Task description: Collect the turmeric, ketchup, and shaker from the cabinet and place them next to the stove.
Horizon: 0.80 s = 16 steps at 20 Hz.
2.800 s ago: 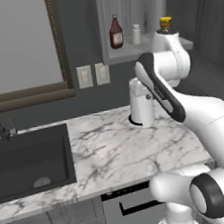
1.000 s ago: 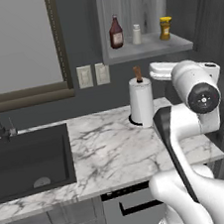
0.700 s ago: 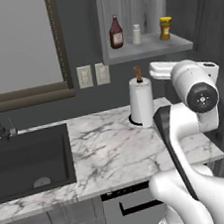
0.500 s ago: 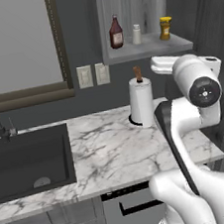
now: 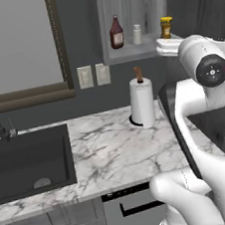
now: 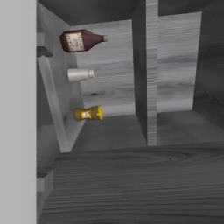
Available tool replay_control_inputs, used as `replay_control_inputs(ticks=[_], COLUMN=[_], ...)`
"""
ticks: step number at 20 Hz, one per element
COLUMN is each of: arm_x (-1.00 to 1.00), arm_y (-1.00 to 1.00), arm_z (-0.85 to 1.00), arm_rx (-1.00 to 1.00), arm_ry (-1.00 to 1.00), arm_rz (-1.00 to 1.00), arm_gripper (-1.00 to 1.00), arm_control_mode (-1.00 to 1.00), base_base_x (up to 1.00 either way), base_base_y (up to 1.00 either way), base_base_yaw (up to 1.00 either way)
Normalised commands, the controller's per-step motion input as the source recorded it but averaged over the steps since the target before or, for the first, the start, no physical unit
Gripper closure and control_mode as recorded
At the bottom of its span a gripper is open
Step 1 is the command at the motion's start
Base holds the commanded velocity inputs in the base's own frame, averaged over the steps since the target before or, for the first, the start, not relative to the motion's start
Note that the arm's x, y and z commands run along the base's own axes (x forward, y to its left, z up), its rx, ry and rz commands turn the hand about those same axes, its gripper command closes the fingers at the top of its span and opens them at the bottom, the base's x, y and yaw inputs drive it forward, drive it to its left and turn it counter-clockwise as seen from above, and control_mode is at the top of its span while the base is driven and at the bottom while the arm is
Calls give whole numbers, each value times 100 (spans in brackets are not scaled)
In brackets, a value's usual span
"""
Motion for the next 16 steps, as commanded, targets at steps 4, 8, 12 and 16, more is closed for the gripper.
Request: replay_control_inputs(ticks=[4,8,12,16], arm_x=[0,9,48,61], arm_y=[-8,0,-1,5], arm_z=[8,-3,0,0], arm_rx=[0,0,0,0], arm_ry=[0,2,7,10], arm_rz=[0,0,-1,-6], arm_gripper=[-100,-100,-100,-100], arm_control_mode=[-100,-100,-100,-100], base_base_x=[0,0,0,0], base_base_y=[0,0,0,0], base_base_yaw=[0,0,0,0])
